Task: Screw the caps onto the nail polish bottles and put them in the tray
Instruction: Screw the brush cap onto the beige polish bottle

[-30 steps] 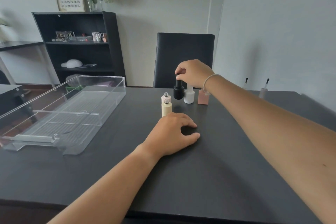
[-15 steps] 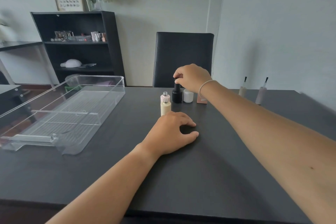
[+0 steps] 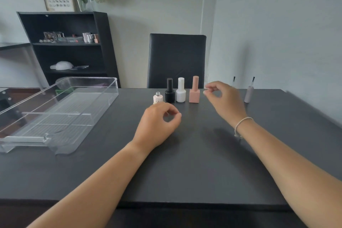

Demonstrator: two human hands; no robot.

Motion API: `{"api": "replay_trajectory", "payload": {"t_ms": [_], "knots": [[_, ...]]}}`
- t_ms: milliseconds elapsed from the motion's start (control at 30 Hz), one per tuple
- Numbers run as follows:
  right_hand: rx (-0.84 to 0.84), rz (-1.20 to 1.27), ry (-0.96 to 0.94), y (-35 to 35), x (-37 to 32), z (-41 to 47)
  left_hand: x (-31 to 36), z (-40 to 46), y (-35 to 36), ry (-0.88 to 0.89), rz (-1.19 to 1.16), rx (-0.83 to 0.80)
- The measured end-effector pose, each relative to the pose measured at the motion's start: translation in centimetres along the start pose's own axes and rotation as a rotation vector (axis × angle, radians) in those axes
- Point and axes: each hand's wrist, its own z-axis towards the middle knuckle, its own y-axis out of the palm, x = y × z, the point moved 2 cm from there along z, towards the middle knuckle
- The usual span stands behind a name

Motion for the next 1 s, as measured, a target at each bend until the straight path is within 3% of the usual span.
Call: {"api": "replay_trajectory", "payload": {"t_ms": [133, 233, 500, 700, 1000], "knots": [[0.096, -0.015, 0.132, -1.6, 2.4, 0.0, -0.2, 0.2, -1.1, -0.046, 0.009, 0.231], [0.143, 0.007, 0.237, -1.7, 4.2, 0.2, -0.9, 0.4, -1.4, -0.136, -0.002, 0.291], [0.169, 0.017, 0.427, -1.4, 6.2, 0.8, -2.4, 0.7, -0.8, -0.362, -0.041, 0.147], [0.106, 0.023, 0.499, -0.6, 6.9, 1.6, -2.7, 1.1, -0.7, -0.383, -0.038, 0.074], [0.092, -0.029, 0.486, -0.3, 7.3, 2.4, -3.1, 1.4, -0.7, -0.404, -0.030, 0.089]]}}
